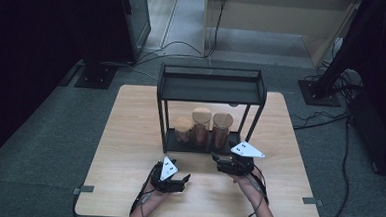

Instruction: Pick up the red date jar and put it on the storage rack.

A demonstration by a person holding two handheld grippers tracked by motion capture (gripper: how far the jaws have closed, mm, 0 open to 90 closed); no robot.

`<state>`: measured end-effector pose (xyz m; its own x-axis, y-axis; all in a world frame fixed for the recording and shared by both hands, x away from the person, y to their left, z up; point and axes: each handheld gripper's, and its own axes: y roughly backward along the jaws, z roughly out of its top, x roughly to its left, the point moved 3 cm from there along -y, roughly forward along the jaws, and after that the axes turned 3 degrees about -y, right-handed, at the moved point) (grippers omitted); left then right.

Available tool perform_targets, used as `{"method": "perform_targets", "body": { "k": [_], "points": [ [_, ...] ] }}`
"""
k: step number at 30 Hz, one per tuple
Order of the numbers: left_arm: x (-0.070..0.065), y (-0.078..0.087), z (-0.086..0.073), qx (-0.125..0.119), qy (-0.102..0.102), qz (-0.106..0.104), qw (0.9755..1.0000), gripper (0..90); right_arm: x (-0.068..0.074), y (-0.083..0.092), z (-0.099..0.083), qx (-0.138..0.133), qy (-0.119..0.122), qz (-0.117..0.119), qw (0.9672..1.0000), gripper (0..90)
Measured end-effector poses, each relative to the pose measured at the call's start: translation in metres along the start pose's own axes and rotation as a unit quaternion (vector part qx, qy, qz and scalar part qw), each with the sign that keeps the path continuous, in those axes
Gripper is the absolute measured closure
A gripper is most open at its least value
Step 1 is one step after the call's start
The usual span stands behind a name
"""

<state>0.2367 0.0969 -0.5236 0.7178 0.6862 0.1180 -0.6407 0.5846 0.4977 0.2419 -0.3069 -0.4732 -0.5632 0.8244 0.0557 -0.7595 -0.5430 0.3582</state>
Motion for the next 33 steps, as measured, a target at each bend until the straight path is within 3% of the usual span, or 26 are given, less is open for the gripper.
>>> {"method": "perform_targets", "body": {
  "k": [9,33],
  "points": [
    [0.0,0.0,0.0,0.0,0.0,0.0,1.0,21.4,-0.002,0.003,-0.007,-0.002,0.005,0.004,1.0,20.6],
    [0.0,0.0,0.001,0.003,0.0,-0.001,1.0,21.4,-0.004,0.007,-0.017,-0.01,-0.01,0.001,0.9999,20.6]
  ]
}}
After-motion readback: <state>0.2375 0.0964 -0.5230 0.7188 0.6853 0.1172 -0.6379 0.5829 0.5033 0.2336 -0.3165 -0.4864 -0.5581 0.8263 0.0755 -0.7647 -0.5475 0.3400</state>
